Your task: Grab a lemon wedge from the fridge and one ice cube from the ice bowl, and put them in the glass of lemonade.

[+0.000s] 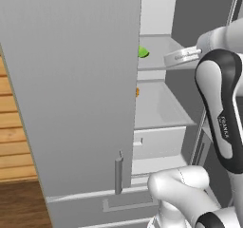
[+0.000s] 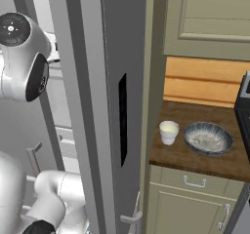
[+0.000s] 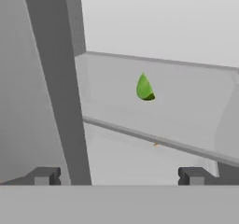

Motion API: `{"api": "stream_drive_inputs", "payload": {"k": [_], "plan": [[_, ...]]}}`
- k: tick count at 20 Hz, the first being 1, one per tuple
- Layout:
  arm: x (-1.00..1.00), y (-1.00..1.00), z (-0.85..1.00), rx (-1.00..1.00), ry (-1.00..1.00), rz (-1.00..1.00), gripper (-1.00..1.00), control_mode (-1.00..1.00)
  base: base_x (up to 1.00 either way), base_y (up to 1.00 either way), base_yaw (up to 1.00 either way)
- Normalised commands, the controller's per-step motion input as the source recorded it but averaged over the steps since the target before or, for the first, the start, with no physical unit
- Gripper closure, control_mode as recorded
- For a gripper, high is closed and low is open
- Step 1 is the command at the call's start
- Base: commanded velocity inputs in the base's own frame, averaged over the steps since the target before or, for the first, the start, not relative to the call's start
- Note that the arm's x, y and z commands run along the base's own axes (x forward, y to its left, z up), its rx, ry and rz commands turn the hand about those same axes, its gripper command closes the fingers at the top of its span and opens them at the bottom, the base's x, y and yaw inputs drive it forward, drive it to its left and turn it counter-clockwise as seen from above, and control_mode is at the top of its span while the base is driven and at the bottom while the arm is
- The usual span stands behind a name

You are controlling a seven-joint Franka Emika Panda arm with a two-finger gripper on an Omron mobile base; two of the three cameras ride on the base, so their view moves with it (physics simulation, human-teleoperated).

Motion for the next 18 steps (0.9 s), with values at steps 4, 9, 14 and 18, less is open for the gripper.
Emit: {"api": "stream_drive_inputs", "payload": {"k": [4, 9, 14, 18], "plan": [[0.42, 0.0, -0.14, 0.0, 0.07, 0.0, -1.0, -1.0, 0.0, 0.0, 0.0], [0.42, 0.0, -0.11, 0.0, 0.06, 0.01, -1.0, -1.0, 0.0, 0.0, 0.0], [0.34, 0.0, -0.16, 0.0, 0.0, 0.04, -1.0, -1.0, 0.0, 0.0, 0.0], [0.34, 0.0, -0.23, 0.0, 0.0, 0.06, -1.0, -1.0, 0.0, 0.0, 0.0]]}}
